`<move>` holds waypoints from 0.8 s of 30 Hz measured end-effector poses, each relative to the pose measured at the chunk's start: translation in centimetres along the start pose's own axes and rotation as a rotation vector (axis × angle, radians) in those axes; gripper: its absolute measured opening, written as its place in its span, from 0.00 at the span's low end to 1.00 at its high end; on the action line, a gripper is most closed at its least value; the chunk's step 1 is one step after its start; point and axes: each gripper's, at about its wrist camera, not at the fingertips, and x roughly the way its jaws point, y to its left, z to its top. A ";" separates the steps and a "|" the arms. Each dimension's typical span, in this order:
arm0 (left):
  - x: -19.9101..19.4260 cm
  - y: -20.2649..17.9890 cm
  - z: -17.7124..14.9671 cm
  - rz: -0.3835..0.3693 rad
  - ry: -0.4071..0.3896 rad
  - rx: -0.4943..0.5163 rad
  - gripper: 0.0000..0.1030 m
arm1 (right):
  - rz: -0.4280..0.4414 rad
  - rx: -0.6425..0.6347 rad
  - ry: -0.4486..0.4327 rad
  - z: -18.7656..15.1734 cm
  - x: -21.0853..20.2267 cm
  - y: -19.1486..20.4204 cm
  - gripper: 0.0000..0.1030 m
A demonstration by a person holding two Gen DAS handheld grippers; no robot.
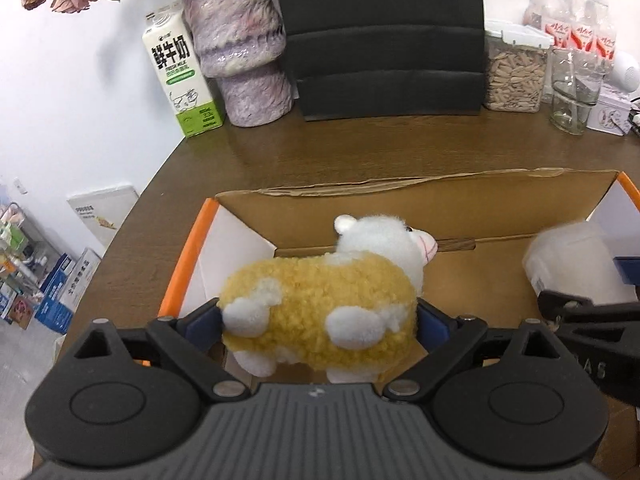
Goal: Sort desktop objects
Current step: 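Carry the sheep and plastic box into the cardboard box and release both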
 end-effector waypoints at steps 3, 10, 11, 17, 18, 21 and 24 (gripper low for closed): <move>0.1 0.1 0.0 0.006 0.017 0.003 0.97 | -0.012 -0.021 0.022 0.1 0.3 0.4 0.74; 0.0 0.4 -0.2 0.004 0.031 -0.021 0.99 | -0.016 -0.026 0.025 -0.5 0.1 0.5 0.78; 0.0 0.4 -0.2 0.006 0.033 -0.022 0.99 | -0.018 -0.030 0.028 -0.6 0.1 0.6 0.78; -0.2 0.5 -0.3 0.006 0.028 -0.027 0.99 | -0.022 -0.036 0.031 -0.8 0.1 0.7 0.79; -0.3 0.6 -0.3 0.003 0.015 -0.034 0.99 | -0.021 -0.036 0.026 -0.8 0.0 0.7 0.79; -1.3 1.0 -0.2 -0.002 -0.029 -0.036 1.00 | -0.008 -0.030 -0.009 -0.9 -0.6 0.5 0.85; -2.5 1.4 0.0 -0.001 -0.059 -0.036 1.00 | 0.016 -0.012 -0.030 -0.9 -1.7 -0.1 0.85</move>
